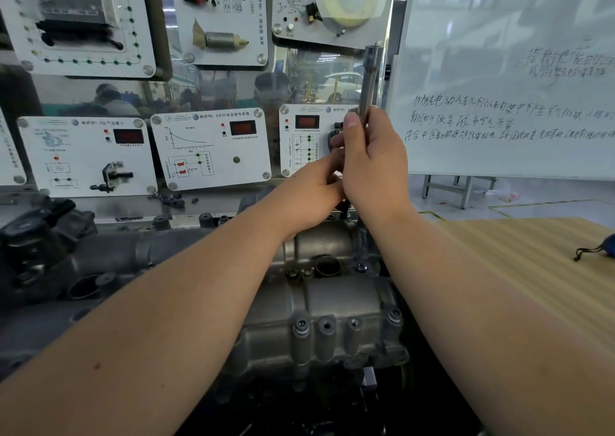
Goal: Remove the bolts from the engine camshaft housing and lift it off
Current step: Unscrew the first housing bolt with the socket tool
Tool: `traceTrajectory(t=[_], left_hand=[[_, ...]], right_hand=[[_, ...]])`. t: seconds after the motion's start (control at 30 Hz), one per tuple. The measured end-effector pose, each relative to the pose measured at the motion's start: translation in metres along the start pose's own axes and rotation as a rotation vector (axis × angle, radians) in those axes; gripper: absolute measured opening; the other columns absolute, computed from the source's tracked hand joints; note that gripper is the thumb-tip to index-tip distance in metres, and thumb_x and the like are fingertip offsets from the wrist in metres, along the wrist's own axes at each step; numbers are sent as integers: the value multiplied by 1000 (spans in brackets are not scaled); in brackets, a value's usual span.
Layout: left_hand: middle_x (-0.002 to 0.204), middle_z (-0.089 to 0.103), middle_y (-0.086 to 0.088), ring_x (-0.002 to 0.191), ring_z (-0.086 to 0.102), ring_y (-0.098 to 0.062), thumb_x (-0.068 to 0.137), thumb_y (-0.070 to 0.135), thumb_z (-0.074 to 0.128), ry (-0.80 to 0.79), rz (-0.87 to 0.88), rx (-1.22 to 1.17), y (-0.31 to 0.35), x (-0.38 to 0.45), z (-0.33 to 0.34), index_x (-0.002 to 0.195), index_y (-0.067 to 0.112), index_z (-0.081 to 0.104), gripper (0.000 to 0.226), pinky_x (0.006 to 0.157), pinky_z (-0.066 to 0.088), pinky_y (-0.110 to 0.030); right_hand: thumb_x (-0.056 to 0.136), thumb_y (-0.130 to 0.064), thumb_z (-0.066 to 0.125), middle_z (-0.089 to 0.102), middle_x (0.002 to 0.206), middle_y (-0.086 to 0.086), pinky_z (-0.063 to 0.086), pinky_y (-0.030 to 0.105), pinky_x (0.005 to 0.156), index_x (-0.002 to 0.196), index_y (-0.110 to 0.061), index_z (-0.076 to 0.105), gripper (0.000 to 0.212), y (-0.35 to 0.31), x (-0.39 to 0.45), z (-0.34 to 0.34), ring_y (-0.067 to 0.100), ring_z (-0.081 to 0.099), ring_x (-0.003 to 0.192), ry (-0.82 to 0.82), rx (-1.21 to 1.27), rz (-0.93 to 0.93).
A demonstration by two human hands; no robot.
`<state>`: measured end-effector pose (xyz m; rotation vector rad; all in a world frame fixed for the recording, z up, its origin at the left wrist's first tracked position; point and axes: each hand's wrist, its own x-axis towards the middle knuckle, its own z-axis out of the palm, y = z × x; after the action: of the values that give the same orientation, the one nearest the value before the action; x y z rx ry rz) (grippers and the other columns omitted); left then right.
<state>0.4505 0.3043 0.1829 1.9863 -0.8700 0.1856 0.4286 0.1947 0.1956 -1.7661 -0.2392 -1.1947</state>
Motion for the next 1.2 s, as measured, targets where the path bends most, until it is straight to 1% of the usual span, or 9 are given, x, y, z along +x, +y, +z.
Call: traceTrajectory(t=[0.1, 0.33, 0.43, 0.6, 0.67, 0.8, 0.93, 1.03, 1.2], left_hand=[[107, 74, 9, 100, 69, -12, 99, 28, 47, -24, -13, 10, 0, -1, 0, 119, 47, 59, 30, 80, 51, -34], [108, 74, -1, 101, 70, -24, 98, 16, 51, 13, 4, 32, 0, 2, 0, 129, 32, 60, 37, 95, 55, -53], [107, 74, -1, 101, 70, -23, 98, 16, 52, 17, -6, 10, -2, 1, 1, 130, 30, 60, 37, 94, 55, -52], [109, 74, 9, 102, 69, -12, 101, 30, 48, -4, -13, -3, 0, -1, 0, 125, 43, 59, 30, 80, 51, -35], [108, 74, 6, 102, 70, -18, 99, 29, 49, -1, -2, -3, 0, -2, 0, 124, 42, 60, 30, 89, 54, -42], [101, 75, 5, 96, 71, -19, 96, 20, 51, 12, 15, 4, 0, -1, -1, 114, 45, 60, 32, 86, 58, -44], [99, 74, 10, 92, 71, -13, 98, 18, 52, 21, 5, 7, 1, -1, -1, 120, 44, 59, 35, 72, 54, -34], [102, 74, 14, 91, 71, -5, 102, 25, 49, -2, -16, -23, 2, -3, -1, 126, 44, 57, 31, 70, 47, -25], [104, 74, 5, 97, 71, -17, 103, 21, 49, -1, 1, 14, 2, -2, -2, 127, 32, 59, 29, 79, 54, -37]], right_hand=[[107, -36, 38, 66, 79, -10, 40, 10, 63, 81, -30, 51, 30, 0, 0, 1, -2, 59, 75, -16, -25, 16], [104, -36, 49, 70, 85, -5, 50, 24, 71, 119, -19, 58, 25, 0, 0, 0, 8, 66, 82, -38, -19, 6], [104, -31, 48, 69, 81, -3, 51, 32, 72, 103, -15, 59, 20, -1, 0, -2, 11, 65, 78, -39, -54, -20], [106, -31, 40, 69, 85, -10, 45, 24, 67, 87, -23, 51, 23, 1, 1, -1, 3, 63, 77, -31, -82, -5], [105, -32, 39, 70, 87, -10, 44, 24, 66, 90, -25, 52, 21, 1, 1, 0, 2, 63, 78, -34, -67, 7], [102, -38, 48, 73, 88, -8, 49, 20, 72, 126, -22, 53, 29, 0, -1, -1, 3, 67, 84, -27, -7, 27], [104, -30, 48, 71, 88, -6, 53, 31, 75, 105, -25, 56, 10, -2, -1, -1, 9, 66, 83, -34, -48, -15], [106, -28, 42, 72, 93, -6, 47, 27, 71, 94, -22, 53, 18, -2, 0, -1, 10, 65, 84, -29, -70, 7], [104, -35, 44, 72, 88, -9, 49, 26, 72, 104, -28, 51, 9, -1, 1, 0, 7, 67, 83, -26, -10, 39]])
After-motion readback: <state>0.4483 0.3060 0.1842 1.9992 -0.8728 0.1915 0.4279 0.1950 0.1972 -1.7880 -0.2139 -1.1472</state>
